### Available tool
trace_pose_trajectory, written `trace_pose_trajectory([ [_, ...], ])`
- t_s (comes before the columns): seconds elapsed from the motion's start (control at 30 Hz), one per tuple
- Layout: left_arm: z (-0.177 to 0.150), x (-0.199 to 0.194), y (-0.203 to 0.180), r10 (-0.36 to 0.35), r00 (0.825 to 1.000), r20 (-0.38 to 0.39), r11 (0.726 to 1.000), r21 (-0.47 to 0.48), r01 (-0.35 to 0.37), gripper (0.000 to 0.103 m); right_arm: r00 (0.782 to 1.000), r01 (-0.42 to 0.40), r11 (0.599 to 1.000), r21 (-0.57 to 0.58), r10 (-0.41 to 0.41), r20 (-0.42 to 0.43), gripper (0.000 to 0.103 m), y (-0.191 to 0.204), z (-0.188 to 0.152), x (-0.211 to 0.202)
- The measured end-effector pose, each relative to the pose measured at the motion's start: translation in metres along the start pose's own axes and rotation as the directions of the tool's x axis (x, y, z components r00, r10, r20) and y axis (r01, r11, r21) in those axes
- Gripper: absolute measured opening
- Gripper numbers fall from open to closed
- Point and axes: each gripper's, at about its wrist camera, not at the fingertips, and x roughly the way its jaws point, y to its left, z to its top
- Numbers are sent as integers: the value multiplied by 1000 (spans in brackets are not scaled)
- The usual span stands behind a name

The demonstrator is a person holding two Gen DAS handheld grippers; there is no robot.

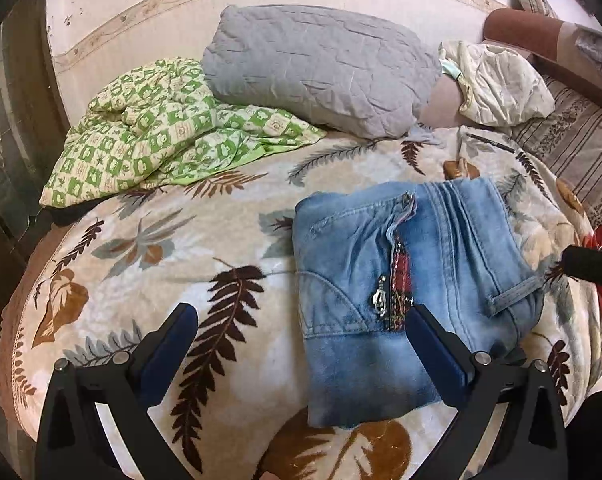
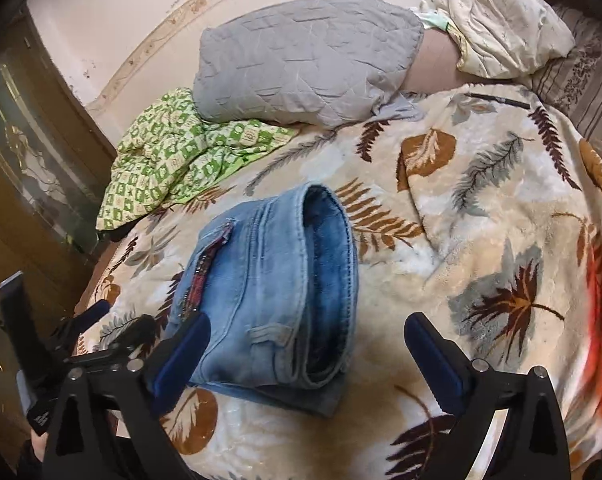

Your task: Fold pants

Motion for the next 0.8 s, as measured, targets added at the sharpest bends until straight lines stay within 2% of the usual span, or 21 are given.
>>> trace_pose_trajectory([
  [0.07, 5, 2, 4, -21, 1000, -7, 1000, -9, 21, 103, 1000, 10, 1000, 4, -10, -11, 101, -3, 4, 6],
  [0.17, 17, 13, 14, -126, 991, -40, 991, -54, 124, 103, 999, 2, 1000, 28, -1, -37, 101, -9, 12, 20],
  [0.23, 29, 31, 23, -259, 962, -84, 964, -92, 251, 103, 999, -15, 998, 56, 18, -51, 101, -15, 19, 28],
  [0.27, 32, 37, 27, -295, 951, -95, 953, -108, 284, 103, 998, -26, 997, 78, 31, -62, 101, -19, 23, 32],
  [0.37, 46, 67, 42, -431, 890, -149, 893, -209, 398, 103, 990, -83, 982, 170, 101, -102, 101, -38, 32, 48],
  [0.43, 53, 88, 53, -505, 848, -164, 846, -292, 447, 103, 980, -119, 966, 230, 151, -128, 101, -49, 34, 60],
  [0.47, 55, 96, 56, -545, 821, -173, 819, -320, 476, 103, 975, -132, 956, 262, 174, -142, 101, -55, 34, 66],
  [0.53, 57, 119, 64, -642, 743, -187, 740, -402, 538, 103, 963, -163, 938, 306, 218, -158, 101, -65, 33, 75],
  [0.57, 57, 129, 67, -670, 716, -194, 715, -428, 553, 103, 959, -170, 933, 317, 231, -164, 101, -68, 32, 78],
  [0.6, 56, 139, 69, -682, 700, -212, 705, -448, 550, 103, 955, -169, 929, 328, 237, -178, 101, -72, 30, 82],
  [0.67, 54, 153, 72, -668, 703, -244, 717, -465, 520, 103, 946, -180, 922, 342, 258, -196, 101, -76, 25, 89],
  [0.7, 52, 160, 72, -668, 698, -260, 718, -473, 510, 103, 940, -192, 916, 353, 274, -201, 101, -78, 24, 92],
  [0.77, 48, 172, 69, -701, 660, -270, 687, -505, 522, 103, 921, -224, 897, 380, 323, -217, 101, -78, 20, 102],
  [0.8, 46, 175, 64, -734, 627, -262, 654, -521, 548, 103, 911, -240, 892, 384, 343, -227, 101, -76, 18, 106],
])
